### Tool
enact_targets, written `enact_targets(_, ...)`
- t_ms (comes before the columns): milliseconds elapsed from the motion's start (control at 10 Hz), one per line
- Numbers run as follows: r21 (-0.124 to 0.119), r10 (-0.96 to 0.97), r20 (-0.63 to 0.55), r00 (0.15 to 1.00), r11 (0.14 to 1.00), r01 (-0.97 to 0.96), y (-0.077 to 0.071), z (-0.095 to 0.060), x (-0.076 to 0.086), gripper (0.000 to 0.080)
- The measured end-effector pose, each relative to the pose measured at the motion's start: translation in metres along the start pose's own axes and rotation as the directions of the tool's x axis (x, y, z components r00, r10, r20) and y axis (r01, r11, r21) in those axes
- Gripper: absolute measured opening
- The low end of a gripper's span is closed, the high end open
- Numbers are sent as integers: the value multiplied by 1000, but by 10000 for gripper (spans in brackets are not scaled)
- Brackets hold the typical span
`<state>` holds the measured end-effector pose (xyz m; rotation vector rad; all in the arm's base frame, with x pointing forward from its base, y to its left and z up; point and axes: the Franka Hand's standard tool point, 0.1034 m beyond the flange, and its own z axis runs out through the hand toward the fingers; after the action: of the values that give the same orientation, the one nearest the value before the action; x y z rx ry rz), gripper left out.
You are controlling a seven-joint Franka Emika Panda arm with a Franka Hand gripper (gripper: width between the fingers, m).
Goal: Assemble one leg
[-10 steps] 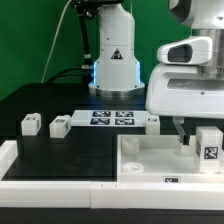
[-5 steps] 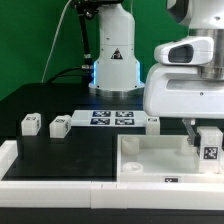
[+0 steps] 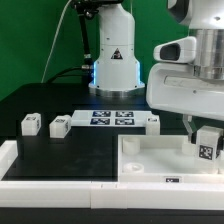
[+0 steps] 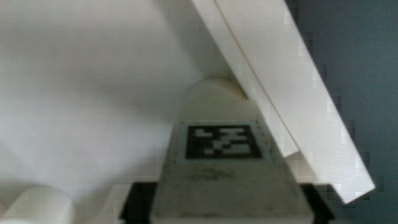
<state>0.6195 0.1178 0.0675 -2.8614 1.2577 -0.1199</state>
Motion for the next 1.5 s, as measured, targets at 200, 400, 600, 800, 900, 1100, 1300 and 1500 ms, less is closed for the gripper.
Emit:
enact_targets(200,1,296,7,955,955,-296,1,0,0,290)
enact_targets(400,-61,572,16,820,819,-570,-2,0,-2,290)
enact_targets(600,-49,661,14,750,750,-660,-2,1,0,290)
enact_targets(800,-48,667,15,745,744,-666,-3,1,-1,374)
enact_targets(900,-47,630,17,776,776,-629,-3,1,-1,510)
enact_targets(1100,-44,510,26,860,860,-509,-5,0,-3,624)
enact_targets(1300,-24,270,34,962,963,-269,-9,1,-7,642)
enact_targets(1500,-1,14,30,999,1000,-14,-13,0,-8,648)
